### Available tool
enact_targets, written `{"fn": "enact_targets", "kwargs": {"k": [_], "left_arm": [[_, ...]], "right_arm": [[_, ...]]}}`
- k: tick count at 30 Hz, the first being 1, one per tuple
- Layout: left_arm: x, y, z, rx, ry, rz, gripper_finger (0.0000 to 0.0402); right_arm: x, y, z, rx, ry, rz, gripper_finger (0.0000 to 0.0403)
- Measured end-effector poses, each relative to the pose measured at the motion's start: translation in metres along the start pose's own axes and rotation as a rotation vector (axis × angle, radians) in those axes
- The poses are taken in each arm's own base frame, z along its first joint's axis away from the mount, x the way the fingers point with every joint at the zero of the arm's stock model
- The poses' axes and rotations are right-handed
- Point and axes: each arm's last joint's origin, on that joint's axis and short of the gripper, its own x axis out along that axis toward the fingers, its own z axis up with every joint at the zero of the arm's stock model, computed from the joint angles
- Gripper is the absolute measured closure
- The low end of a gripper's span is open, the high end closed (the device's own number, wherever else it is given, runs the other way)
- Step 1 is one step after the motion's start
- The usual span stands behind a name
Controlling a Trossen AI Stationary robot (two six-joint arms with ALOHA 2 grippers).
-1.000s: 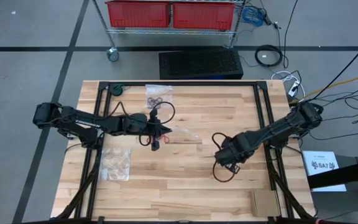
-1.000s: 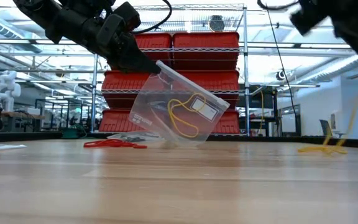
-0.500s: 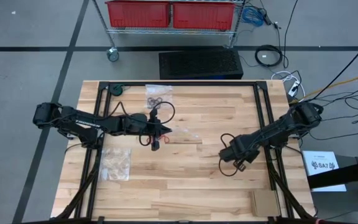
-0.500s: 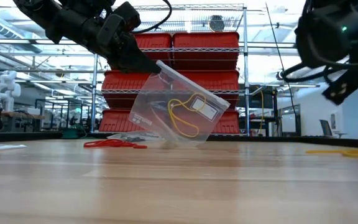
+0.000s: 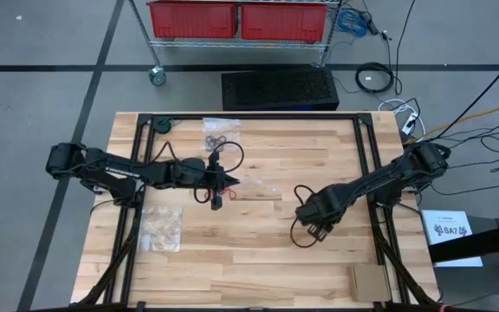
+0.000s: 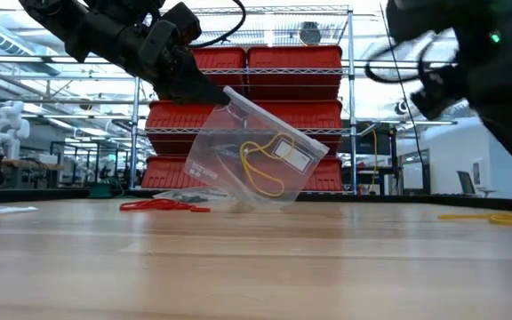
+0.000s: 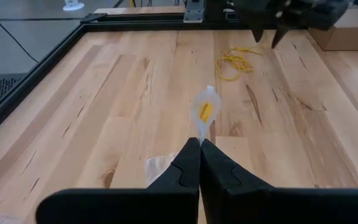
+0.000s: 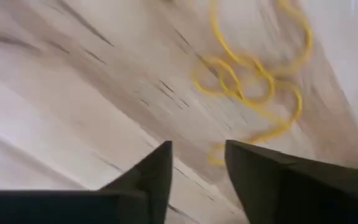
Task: Sort rubber bands
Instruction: Put the yellow rubber band into the bottom right transparent zip bag
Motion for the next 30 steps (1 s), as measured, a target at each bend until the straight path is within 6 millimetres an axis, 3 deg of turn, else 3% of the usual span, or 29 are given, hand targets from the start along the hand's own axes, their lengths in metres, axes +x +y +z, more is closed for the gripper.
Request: {"fn": "enact_targets", "kwargs": {"k": [4,9,19,25,30], "left_arm": [[0.0,0.0,0.0,0.0,0.0,0.0,0.04],[0.0,0.0,0.0,0.001,0.003,0.0,0.04],[0.0,0.0,-0.001,0.001,0.007,-0.001,0.04],[0.0,0.0,-0.001,0.001,0.007,-0.001,0.04],[0.0,0.0,-0.001,0.001,0.007,0.0,0.04]], "right_arm": [[-0.009,0.004,0.007,-0.105,-0.111,-0.008,0.0213],[0.002,-0.005,0.02,-0.167,-0.179,-0.034,0.0211],[0.039,-0.026,0.039,-0.134,-0.239,0.02,0.0285],[0.042,-0.025,0.04,-0.149,-0.249,0.061,0.0321],[0.042,-0.025,0.04,-0.152,-0.253,0.057,0.0382]]}}
